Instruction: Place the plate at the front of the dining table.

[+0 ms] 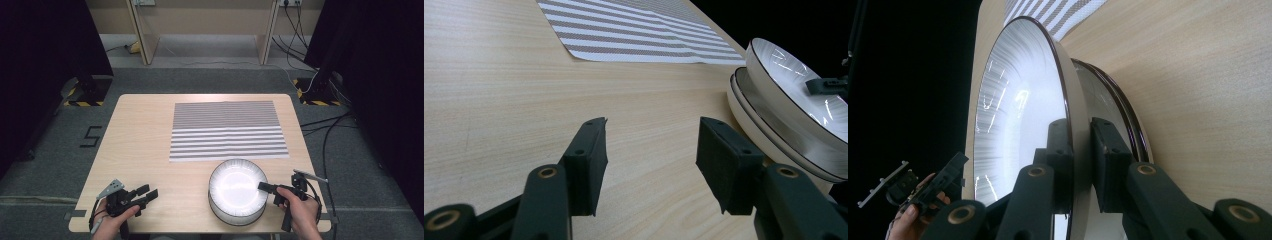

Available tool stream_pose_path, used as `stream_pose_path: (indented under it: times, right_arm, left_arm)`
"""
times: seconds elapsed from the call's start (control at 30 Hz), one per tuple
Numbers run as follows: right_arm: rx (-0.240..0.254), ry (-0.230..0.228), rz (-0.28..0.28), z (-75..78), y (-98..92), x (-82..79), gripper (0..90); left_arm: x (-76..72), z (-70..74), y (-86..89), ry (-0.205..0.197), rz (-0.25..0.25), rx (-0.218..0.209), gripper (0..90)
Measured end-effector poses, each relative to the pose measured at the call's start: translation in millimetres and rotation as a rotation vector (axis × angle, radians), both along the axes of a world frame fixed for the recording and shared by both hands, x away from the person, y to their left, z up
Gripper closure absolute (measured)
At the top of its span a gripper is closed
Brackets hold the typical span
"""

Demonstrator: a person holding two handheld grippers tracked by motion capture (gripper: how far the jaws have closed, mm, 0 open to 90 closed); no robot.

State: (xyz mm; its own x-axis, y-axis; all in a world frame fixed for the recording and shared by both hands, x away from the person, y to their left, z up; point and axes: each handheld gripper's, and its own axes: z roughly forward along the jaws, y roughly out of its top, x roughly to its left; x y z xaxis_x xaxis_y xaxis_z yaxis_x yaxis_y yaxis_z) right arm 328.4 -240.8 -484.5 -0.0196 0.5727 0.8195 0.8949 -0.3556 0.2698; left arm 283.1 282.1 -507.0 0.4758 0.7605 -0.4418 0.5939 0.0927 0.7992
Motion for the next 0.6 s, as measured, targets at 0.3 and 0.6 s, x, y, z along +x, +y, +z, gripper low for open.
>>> stream_pose_path:
  times: [0.3,0.6]
  right_arm:
    - [-0.005,-0.007,-0.009,4.0,-2.1,2.5,79.6]
    - [-0.005,-0.018,-0.02,12.2,-4.5,7.7,79.5]
  left_arm:
    - [0.1,-1.1,0.6,0.004,0.003,-0.002,45.7]
    - [0.4,-1.2,1.5,0.001,0.004,-0.004,45.9]
